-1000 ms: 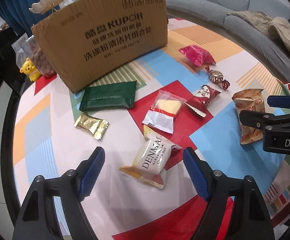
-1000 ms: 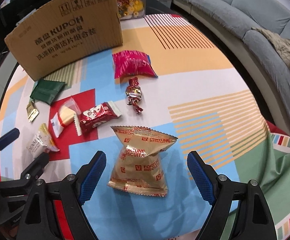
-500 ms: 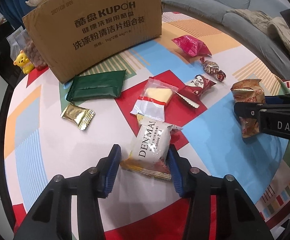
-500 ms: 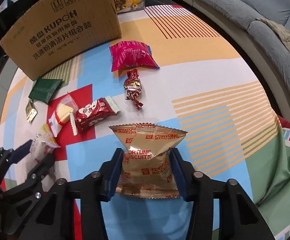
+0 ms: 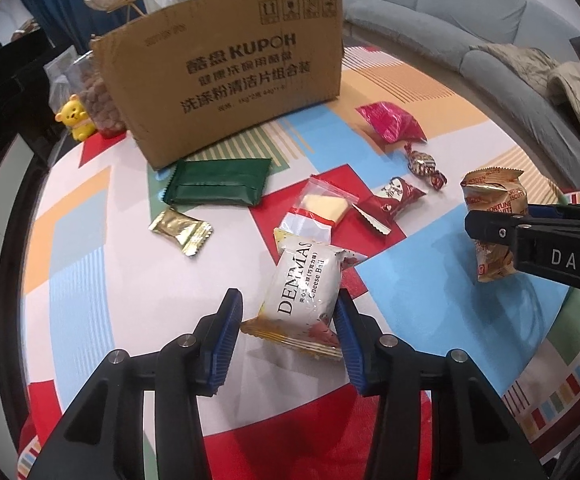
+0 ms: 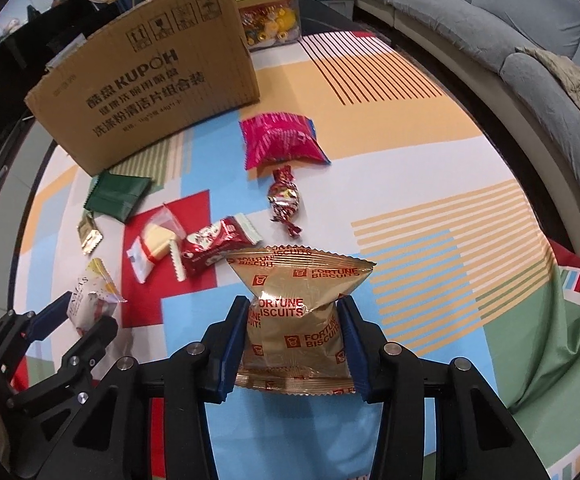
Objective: Organize snacks
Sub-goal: 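Carry the DENMA pack and gold biscuit bag with both tools over the box, then open both tools to drop the DENMA pack and biscuit bag into the box, then move both tools back from the box toward the remaining snacks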
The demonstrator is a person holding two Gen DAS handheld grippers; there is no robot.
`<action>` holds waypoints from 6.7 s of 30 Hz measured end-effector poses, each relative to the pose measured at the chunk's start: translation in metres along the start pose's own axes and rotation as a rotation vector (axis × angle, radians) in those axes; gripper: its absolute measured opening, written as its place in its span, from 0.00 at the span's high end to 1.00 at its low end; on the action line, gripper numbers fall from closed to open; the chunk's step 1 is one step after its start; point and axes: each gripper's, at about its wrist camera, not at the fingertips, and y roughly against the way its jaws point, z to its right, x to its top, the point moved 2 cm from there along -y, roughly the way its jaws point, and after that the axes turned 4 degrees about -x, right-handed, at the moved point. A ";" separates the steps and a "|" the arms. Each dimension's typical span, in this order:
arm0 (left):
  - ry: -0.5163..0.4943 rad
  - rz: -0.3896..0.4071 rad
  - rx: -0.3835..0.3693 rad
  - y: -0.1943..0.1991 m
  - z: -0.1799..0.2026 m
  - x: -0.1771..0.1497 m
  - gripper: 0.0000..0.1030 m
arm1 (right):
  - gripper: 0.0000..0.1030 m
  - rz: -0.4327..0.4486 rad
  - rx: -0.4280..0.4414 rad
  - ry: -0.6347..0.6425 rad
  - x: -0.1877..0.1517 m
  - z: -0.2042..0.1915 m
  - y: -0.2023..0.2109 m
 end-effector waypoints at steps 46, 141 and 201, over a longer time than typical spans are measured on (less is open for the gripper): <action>0.342 0.178 0.222 0.097 -0.040 0.038 0.55 | 0.55 0.315 0.060 0.227 0.037 -0.051 0.104; 0.383 0.297 0.197 0.042 -0.125 0.210 0.22 | 0.24 0.431 0.083 0.296 0.241 -0.109 0.073; 0.276 0.385 0.198 0.139 -0.071 0.151 0.20 | 0.24 0.487 0.073 0.241 0.175 -0.064 0.153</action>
